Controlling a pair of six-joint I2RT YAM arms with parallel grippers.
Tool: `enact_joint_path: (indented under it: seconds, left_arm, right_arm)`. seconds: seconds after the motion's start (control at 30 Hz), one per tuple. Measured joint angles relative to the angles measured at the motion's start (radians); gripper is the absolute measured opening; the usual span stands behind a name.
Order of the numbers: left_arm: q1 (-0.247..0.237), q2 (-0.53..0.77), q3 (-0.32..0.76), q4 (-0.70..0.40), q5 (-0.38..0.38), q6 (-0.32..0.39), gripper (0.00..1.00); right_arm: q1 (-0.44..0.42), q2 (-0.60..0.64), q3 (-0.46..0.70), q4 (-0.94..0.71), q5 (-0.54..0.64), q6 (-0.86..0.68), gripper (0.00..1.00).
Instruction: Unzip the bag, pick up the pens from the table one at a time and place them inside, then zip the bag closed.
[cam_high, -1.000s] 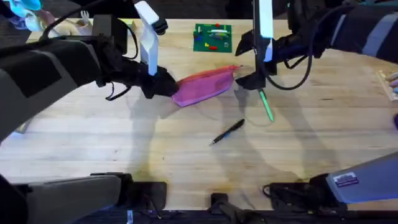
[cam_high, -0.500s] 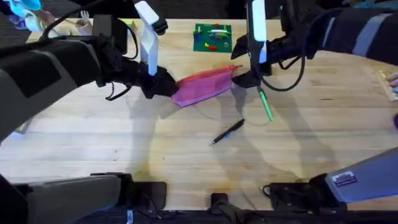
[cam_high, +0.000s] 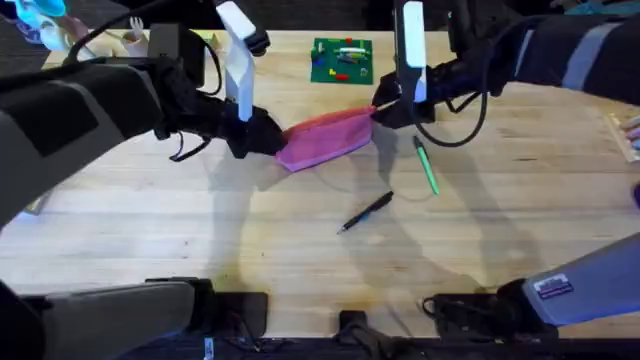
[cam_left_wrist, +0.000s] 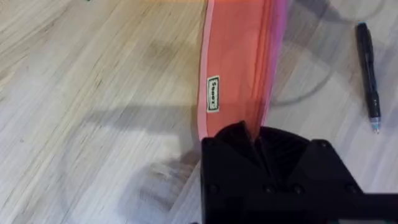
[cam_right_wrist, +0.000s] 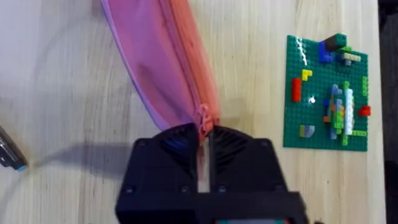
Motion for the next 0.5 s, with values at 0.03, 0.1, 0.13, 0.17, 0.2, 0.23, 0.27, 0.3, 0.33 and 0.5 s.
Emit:
enact_joint_path:
  seconds: [0.03, 0.1, 0.13, 0.17, 0.2, 0.23, 0.27, 0.3, 0.33, 0.5]
  left_arm:
    - [0.0, 0.0, 0.0, 0.0, 0.0, 0.0, 0.042]
    - [0.0, 0.0, 0.0, 0.0, 0.0, 0.0, 0.042]
    - [0.0, 0.0, 0.0, 0.0, 0.0, 0.0, 0.042]
    - [0.0, 0.0, 0.0, 0.0, 0.0, 0.0, 0.042]
    - [0.0, 0.0, 0.0, 0.0, 0.0, 0.0, 0.042]
    - [0.0, 0.0, 0.0, 0.0, 0.0, 0.0, 0.042]
    - [0.0, 0.0, 0.0, 0.0, 0.0, 0.0, 0.042]
    - [0.0, 0.0, 0.0, 0.0, 0.0, 0.0, 0.042]
    - [0.0, 0.0, 0.0, 0.0, 0.0, 0.0, 0.042]
    - [0.0, 0.0, 0.0, 0.0, 0.0, 0.0, 0.043]
  right_arm:
    - [0.0, 0.0, 0.0, -0.001, 0.0, 0.0, 0.09]
    - [0.0, 0.0, 0.0, -0.002, 0.0, 0.0, 0.041]
    - [0.0, 0.0, 0.0, -0.002, 0.0, 0.0, 0.037]
    - [0.0, 0.0, 0.0, -0.002, 0.0, 0.0, 0.035]
    - [0.0, 0.0, 0.0, -0.002, 0.0, 0.0, 0.034]
    - [0.0, 0.0, 0.0, -0.002, 0.0, 0.0, 0.034]
    - [0.0, 0.0, 0.0, -0.002, 0.0, 0.0, 0.034]
    - [0.0, 0.0, 0.0, -0.002, 0.0, 0.0, 0.034]
    - [0.0, 0.0, 0.0, -0.002, 0.0, 0.0, 0.034]
    - [0.0, 0.0, 0.0, -0.002, 0.0, 0.0, 0.034]
